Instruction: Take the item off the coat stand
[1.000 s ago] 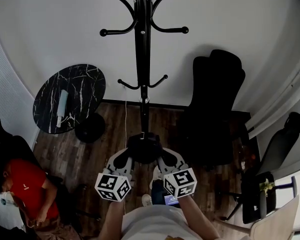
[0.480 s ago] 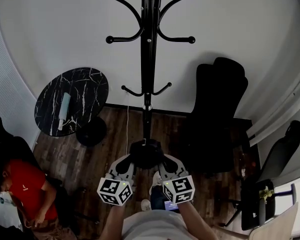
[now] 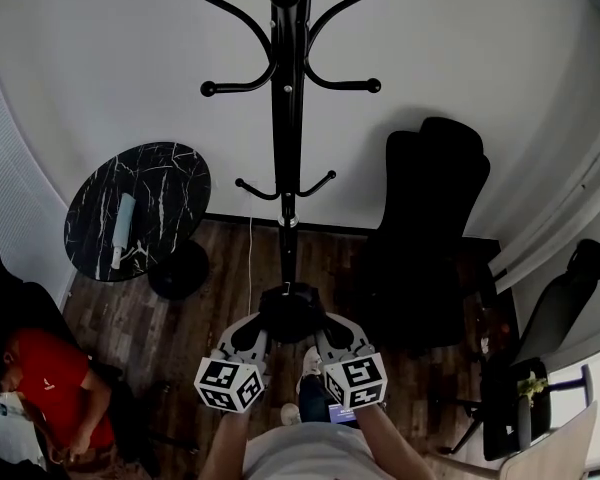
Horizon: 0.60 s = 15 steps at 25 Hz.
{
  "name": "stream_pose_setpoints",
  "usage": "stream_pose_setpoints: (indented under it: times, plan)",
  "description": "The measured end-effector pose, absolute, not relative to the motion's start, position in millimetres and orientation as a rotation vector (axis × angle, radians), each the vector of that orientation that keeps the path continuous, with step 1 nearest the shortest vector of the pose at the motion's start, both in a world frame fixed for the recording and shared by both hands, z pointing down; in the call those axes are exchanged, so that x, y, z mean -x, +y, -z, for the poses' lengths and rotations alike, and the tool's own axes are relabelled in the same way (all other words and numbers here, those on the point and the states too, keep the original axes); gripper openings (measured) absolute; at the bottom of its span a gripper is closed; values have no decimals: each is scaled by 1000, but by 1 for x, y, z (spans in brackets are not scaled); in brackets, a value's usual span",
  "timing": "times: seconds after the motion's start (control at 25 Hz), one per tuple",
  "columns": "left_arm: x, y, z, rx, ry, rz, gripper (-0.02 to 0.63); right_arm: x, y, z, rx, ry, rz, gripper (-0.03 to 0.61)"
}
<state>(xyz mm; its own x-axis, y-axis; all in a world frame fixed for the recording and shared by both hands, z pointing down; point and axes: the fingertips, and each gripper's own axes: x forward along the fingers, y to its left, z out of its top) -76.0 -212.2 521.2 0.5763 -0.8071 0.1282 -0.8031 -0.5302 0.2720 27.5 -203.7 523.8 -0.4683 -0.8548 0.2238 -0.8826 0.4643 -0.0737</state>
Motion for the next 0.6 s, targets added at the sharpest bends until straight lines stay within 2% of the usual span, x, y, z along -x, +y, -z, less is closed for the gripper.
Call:
stream_pose_setpoints:
  times: [0.6]
  plan:
    - [80, -215, -534, -2479, -1317, -6, 31, -25, -210, -537, -1511, -2536, -313, 29]
